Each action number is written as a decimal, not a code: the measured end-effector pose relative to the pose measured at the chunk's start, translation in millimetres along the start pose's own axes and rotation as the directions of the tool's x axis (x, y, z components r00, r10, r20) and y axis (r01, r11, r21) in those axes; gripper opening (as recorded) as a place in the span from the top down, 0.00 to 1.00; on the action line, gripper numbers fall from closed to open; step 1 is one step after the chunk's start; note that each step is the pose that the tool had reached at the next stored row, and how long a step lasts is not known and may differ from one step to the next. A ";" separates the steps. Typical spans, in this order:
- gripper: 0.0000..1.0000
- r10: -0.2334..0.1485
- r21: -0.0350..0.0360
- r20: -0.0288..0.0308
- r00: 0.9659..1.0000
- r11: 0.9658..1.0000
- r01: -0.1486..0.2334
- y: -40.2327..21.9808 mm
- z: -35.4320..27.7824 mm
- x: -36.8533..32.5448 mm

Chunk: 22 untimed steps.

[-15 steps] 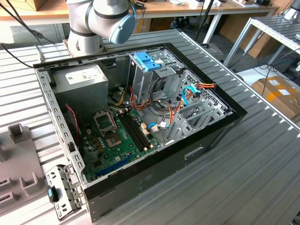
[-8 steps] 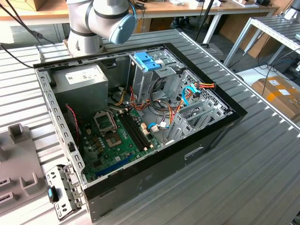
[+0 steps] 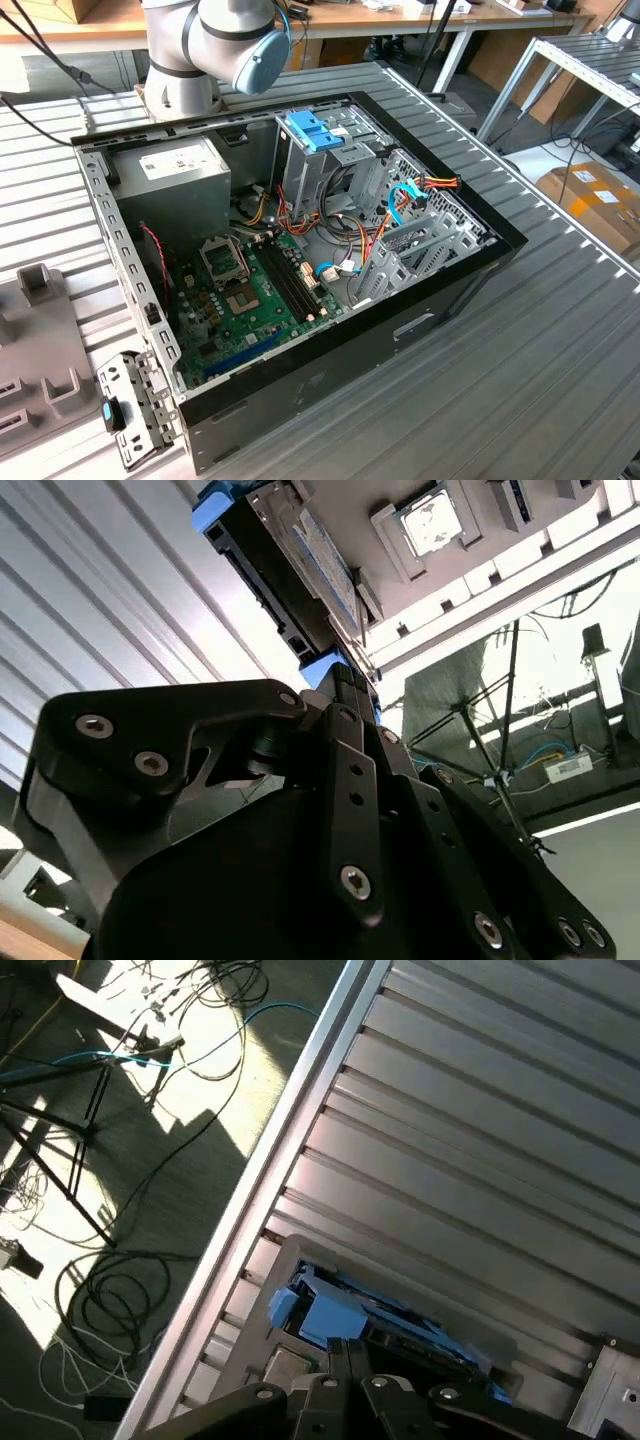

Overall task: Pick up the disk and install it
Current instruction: 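Pick up the disk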

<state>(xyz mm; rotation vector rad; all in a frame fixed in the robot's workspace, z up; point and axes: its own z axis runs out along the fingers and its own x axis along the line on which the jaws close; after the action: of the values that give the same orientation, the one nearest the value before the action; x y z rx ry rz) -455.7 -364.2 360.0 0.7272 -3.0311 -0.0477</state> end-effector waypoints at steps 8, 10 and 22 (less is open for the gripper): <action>0.89 -0.248 0.003 -0.009 0.969 0.969 0.248 -0.1 0.5 -0.1; 0.89 -0.315 0.003 -0.012 0.949 0.949 0.315 -0.1 0.8 -0.1; 0.89 -0.597 0.004 -0.023 0.802 0.802 0.597 -0.1 1.9 -0.1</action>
<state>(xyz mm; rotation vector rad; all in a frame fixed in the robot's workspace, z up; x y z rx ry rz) -455.6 -364.2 358.2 1.6404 -2.6429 -0.0323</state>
